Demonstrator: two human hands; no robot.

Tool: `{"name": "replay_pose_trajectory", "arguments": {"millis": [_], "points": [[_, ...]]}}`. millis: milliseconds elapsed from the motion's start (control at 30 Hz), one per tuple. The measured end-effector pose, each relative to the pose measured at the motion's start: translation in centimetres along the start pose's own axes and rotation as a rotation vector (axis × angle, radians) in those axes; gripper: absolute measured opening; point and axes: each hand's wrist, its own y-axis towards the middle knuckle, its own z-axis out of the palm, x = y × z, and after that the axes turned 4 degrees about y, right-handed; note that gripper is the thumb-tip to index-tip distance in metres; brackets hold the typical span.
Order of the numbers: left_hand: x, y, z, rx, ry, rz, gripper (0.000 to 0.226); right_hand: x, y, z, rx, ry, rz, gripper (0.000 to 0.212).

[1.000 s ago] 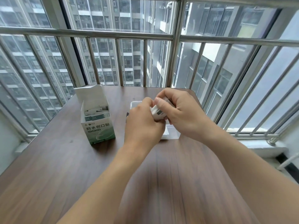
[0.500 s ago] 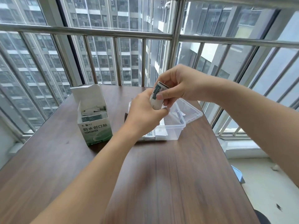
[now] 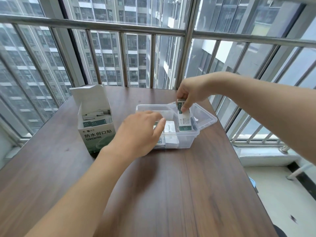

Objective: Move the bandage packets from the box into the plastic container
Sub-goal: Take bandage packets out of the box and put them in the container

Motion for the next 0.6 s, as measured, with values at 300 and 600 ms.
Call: {"name": "replay_pose_trajectory", "arguments": {"millis": [300, 600], "points": [[0.7, 0.4, 1.7, 0.02, 0.226, 0.127, 0.053, 1.2, 1.9, 2.5, 0.154, -0.208, 0.06, 0.01], [-0.4, 1.6, 2.0, 0.041, 0.17, 0.186, 0.04, 2.6, 2.6, 2.9, 0.194, -0.347, 0.026, 0.024]]}}
